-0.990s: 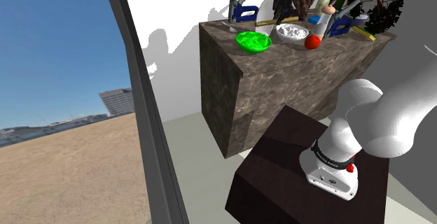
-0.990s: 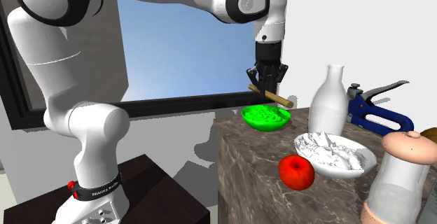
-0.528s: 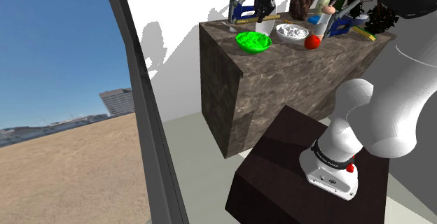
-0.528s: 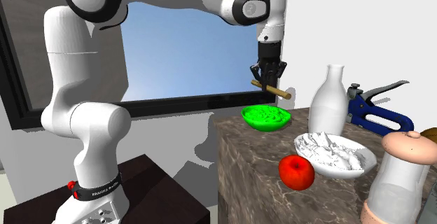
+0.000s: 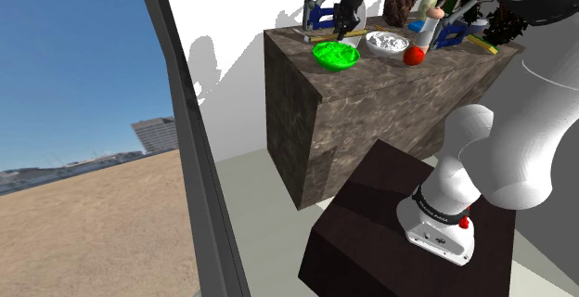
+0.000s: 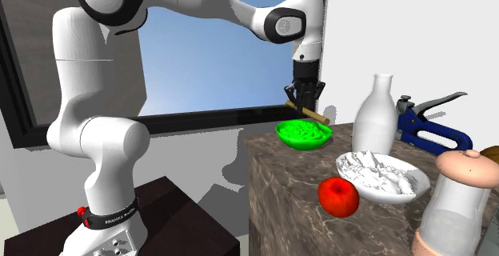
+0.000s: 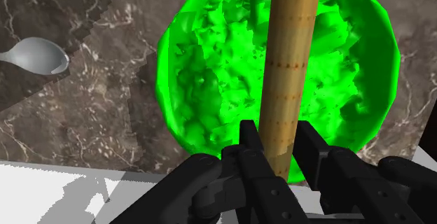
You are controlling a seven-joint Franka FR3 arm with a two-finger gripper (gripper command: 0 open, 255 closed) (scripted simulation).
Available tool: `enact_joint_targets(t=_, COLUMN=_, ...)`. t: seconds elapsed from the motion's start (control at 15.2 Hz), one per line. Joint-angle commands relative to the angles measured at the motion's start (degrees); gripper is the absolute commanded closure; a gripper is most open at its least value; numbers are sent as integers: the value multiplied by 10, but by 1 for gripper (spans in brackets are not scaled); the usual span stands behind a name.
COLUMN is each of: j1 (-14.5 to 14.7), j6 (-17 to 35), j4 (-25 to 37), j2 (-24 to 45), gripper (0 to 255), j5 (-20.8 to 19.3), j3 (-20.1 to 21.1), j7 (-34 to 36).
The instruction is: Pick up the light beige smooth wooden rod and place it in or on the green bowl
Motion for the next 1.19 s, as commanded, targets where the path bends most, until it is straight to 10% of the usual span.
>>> enact_joint_targets(t=0.0, j1=-1, j6=16, j4=-13, j2=7, gripper=255, j5=8, j3=0, j7=-6)
enact_joint_targets(t=0.79, j1=-5, j6=46, j4=-39, j2=20, gripper=255, j5=24, j3=1, j7=-19)
enact_joint_targets(t=0.86, j1=-5, j6=46, j4=-39, j2=20, gripper=0, j5=24, j3=1, j7=-19)
enact_joint_targets(t=1.12, j1=-5, j6=46, j4=-39, j2=21, gripper=0, j5=25, j3=1, j7=-19)
